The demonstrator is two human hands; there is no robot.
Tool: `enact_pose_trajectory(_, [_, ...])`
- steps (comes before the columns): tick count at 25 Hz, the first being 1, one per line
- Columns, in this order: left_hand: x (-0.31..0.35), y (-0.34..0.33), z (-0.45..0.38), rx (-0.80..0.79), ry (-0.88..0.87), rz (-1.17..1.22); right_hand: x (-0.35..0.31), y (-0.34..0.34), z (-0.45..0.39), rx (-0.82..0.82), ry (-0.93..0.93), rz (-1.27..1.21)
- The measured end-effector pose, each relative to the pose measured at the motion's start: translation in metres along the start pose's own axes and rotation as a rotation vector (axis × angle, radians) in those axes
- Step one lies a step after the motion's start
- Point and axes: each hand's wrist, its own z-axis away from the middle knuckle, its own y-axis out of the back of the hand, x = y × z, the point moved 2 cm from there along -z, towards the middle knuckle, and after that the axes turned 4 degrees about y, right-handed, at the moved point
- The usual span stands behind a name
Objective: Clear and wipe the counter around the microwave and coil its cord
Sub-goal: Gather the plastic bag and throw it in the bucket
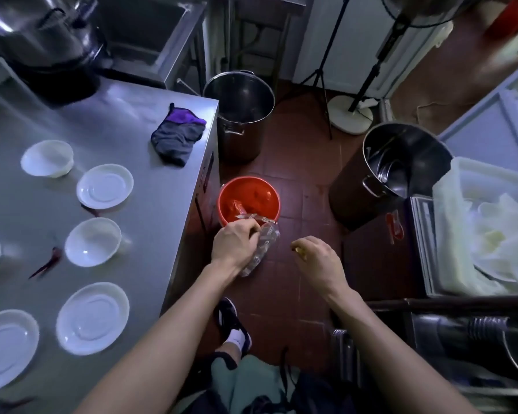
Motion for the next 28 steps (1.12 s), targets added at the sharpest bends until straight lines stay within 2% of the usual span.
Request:
enact_pose_trajectory(8, [-0.020,0.021,-0.090,0.010,-0.008,0.014,-0.025,0.006,-0.103,-0.001,0.019,0.011])
enact_pose_trajectory(13, [-0.030,0.020,-0.127,0.005,0.080,-0.011,-0.018,0.003,-0.152,-0.045,0.044,0.001])
enact_pose_trajectory(17, [-0.017,0.010,-0.158,-0.022,0.102,-0.034,0.007,0.003,-0.188,-0.090,0.101,0.025])
enact_pose_trajectory(20, [-0.008,0.005,-0.188,0.018,0.139,-0.055,0.031,0.004,-0.223,-0.153,0.173,0.066])
enact_pose_trajectory(28, [0.018,-0.038,-0.267,-0.025,0.306,-0.156,0.103,-0.013,-0.322,-0.253,0.185,-0.045])
